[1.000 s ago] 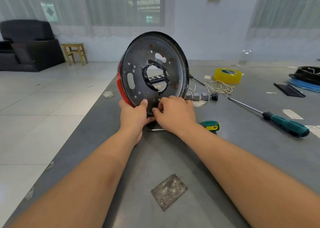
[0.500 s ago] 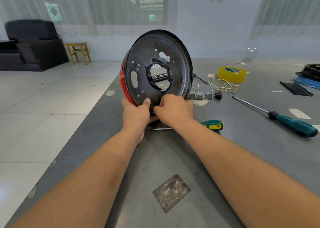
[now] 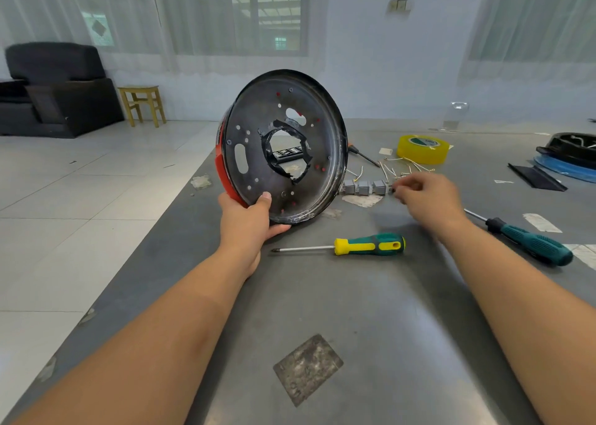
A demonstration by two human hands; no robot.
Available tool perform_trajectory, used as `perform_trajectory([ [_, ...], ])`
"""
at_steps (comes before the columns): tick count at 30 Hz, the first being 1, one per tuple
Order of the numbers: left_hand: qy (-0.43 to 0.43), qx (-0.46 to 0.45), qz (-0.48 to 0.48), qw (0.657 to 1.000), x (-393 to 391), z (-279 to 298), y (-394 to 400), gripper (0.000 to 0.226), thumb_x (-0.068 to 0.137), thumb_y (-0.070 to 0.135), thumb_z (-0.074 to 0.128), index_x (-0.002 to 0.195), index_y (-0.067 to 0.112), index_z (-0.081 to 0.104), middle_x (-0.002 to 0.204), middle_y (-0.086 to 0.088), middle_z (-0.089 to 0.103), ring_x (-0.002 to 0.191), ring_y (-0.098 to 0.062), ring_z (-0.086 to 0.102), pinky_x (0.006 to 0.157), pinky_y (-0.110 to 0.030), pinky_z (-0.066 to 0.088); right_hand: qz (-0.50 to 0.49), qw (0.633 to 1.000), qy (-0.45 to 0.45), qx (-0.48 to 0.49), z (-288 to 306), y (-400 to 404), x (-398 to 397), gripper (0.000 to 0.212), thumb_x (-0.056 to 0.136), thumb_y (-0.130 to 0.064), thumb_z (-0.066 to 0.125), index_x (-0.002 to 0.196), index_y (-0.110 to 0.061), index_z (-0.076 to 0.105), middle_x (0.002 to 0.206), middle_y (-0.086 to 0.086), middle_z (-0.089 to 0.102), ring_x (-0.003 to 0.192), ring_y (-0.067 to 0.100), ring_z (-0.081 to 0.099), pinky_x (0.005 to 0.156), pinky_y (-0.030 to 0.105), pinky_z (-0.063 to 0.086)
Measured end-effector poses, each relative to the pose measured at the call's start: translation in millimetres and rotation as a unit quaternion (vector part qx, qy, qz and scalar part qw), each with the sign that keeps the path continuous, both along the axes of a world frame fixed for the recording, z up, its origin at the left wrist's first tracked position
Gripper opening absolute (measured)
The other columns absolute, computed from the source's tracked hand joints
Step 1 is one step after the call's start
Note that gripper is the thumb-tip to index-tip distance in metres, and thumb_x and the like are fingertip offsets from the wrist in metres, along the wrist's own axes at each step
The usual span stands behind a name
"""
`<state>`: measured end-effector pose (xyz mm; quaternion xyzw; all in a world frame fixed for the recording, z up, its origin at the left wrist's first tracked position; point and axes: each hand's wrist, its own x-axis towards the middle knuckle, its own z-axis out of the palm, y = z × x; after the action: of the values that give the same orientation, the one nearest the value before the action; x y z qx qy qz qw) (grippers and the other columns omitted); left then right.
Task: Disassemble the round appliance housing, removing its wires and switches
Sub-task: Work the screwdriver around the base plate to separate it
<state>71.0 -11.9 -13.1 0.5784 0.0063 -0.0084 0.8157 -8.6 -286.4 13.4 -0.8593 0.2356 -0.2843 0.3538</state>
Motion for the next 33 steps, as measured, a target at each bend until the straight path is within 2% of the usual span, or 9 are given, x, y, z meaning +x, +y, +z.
perform_trajectory([
  [2,0.000,0.003,0.000,1.000,0.3,-0.4,-0.2,0.034,0.102,0.009,0.065,0.124,0.022,0.043,0.137,-0.001,0.053,0.120,-0.031,0.063,0.072,-0.049,0.067,-0.031,0.999,0.002,0.006,-6.0,-21.1,-7.0,0.013,0.090,-0.012,0.062,0.091,-0.019,0.074,0.078,-0.004,0.073,0.084,0.018,0.069,0.077,0.028,0.049],
  [5,0.000,0.005,-0.001,1.000,2.1,-2.1,-0.4,0.034,0.102,0.009,0.065,0.124,0.022,0.043,0.137,0.000,0.054,0.120,-0.032,0.064,0.072,-0.049,0.067,-0.048,0.999,0.000,0.009,-13.2,-41.8,-10.3,0.012,0.091,-0.012,0.060,0.093,-0.019,0.070,0.076,-0.007,0.074,0.077,0.010,0.072,0.073,0.023,0.051],
  [9,0.001,-0.002,-0.001,1.000,5.4,-4.7,-0.1,0.036,0.102,0.009,0.065,0.127,0.022,0.044,0.138,0.000,0.056,0.120,-0.032,0.064,0.071,-0.047,0.066,-0.053,0.997,0.031,-0.049,-22.7,-56.7,1.7,0.009,0.093,-0.016,0.066,0.098,-0.018,0.073,0.091,0.000,0.075,0.093,0.020,0.069,0.088,0.031,0.051],
  [11,-0.001,-0.001,-0.001,1.000,7.0,-5.5,0.0,0.037,0.102,0.009,0.065,0.129,0.022,0.044,0.138,-0.001,0.057,0.120,-0.031,0.065,0.071,-0.048,0.066,-0.050,0.995,0.034,-0.086,-23.3,-58.8,10.9,0.008,0.092,-0.018,0.069,0.097,-0.018,0.075,0.096,0.005,0.073,0.094,0.023,0.064,0.084,0.028,0.045],
  [14,-0.005,0.004,-0.004,1.000,8.1,-6.6,-0.9,0.037,0.102,0.009,0.066,0.129,0.022,0.044,0.139,-0.001,0.056,0.120,-0.032,0.065,0.071,-0.049,0.066,-0.050,0.994,0.046,-0.091,-23.3,-62.8,20.8,0.006,0.092,-0.018,0.069,0.093,-0.021,0.075,0.096,0.007,0.073,0.090,0.021,0.060,0.080,0.025,0.041],
  [18,-0.009,0.008,-0.005,1.000,9.3,-7.7,-0.8,0.038,0.102,0.010,0.066,0.129,0.023,0.044,0.139,-0.001,0.056,0.119,-0.032,0.066,0.072,-0.050,0.066,-0.066,0.992,0.066,-0.090,-25.7,-69.5,26.6,0.016,0.092,-0.011,0.066,0.102,-0.018,0.075,0.099,0.008,0.073,0.102,0.030,0.064,0.087,0.031,0.048],
  [21,-0.008,0.007,-0.008,1.000,9.7,-7.5,-1.5,0.038,0.102,0.010,0.066,0.129,0.023,0.044,0.140,-0.001,0.056,0.120,-0.032,0.065,0.073,-0.050,0.066,-0.068,0.991,0.065,-0.096,-26.2,-70.7,26.2,0.023,0.090,-0.007,0.063,0.108,-0.017,0.074,0.092,0.003,0.070,0.104,0.030,0.064,0.084,0.030,0.045],
  [25,-0.012,0.005,-0.009,1.000,8.5,-6.4,-1.0,0.042,0.102,0.009,0.066,0.135,0.021,0.045,0.140,-0.002,0.058,0.120,-0.031,0.066,0.073,-0.050,0.066,-0.067,0.991,0.068,-0.098,-25.4,-69.6,24.7,0.024,0.091,-0.008,0.063,0.111,-0.017,0.073,0.105,0.008,0.074,0.110,0.031,0.063,0.093,0.034,0.049],
  [33,-0.008,0.001,-0.013,1.000,5.7,-4.7,-0.7,0.041,0.103,0.009,0.065,0.135,0.020,0.043,0.139,-0.003,0.058,0.119,-0.031,0.067,0.075,-0.053,0.066,-0.055,0.991,0.085,-0.091,-25.5,-66.7,18.3,0.025,0.091,-0.007,0.061,0.111,-0.017,0.073,0.111,0.009,0.074,0.112,0.030,0.063,0.097,0.034,0.048],
])
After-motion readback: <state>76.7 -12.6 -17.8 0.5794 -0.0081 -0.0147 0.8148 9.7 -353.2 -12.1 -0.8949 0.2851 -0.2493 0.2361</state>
